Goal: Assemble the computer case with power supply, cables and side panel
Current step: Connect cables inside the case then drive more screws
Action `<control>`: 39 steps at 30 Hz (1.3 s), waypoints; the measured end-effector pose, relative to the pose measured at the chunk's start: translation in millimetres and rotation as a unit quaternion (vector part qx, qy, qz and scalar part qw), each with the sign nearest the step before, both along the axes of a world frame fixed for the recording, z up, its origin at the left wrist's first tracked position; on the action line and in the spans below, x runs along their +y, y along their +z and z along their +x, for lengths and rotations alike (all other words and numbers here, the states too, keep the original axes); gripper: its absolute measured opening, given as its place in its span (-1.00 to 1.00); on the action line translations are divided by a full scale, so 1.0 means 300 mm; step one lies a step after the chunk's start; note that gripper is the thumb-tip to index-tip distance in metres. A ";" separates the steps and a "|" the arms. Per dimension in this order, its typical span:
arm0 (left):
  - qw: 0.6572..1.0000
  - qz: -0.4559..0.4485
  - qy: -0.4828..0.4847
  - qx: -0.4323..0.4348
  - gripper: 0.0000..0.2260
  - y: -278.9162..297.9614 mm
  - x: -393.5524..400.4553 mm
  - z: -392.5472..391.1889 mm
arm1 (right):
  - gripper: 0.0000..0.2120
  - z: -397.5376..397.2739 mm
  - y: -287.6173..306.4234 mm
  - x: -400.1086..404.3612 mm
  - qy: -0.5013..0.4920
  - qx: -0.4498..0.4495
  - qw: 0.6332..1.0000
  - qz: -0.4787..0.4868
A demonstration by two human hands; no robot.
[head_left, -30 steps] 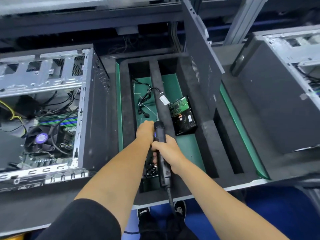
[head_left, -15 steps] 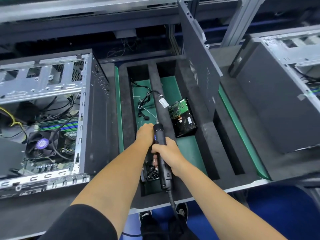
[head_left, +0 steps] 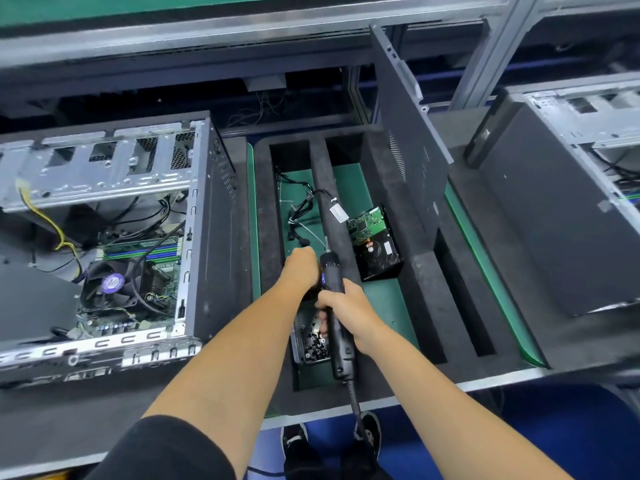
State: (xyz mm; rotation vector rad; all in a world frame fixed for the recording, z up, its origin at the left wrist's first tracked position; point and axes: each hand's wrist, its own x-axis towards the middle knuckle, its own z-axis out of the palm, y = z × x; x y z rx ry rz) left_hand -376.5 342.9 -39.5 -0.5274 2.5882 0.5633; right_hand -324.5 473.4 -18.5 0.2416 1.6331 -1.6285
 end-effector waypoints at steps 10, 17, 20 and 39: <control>0.998 -0.021 -0.050 -0.019 -0.82 -0.041 0.013 0.027 | -0.87 -0.006 0.000 0.021 -0.005 -0.018 0.999 -0.030; 0.994 -0.032 -0.089 -0.046 -0.76 -0.043 0.018 0.025 | -0.88 -0.008 -0.004 0.017 -0.002 -0.016 0.999 -0.030; 0.993 -0.046 -0.097 -0.050 -0.74 -0.056 0.019 0.030 | -0.88 -0.009 -0.010 0.017 -0.006 -0.015 0.999 -0.029; 0.996 -0.052 -0.074 -0.024 -0.77 -0.057 0.011 0.012 | -0.87 -0.009 -0.018 0.023 0.004 -0.001 0.999 -0.032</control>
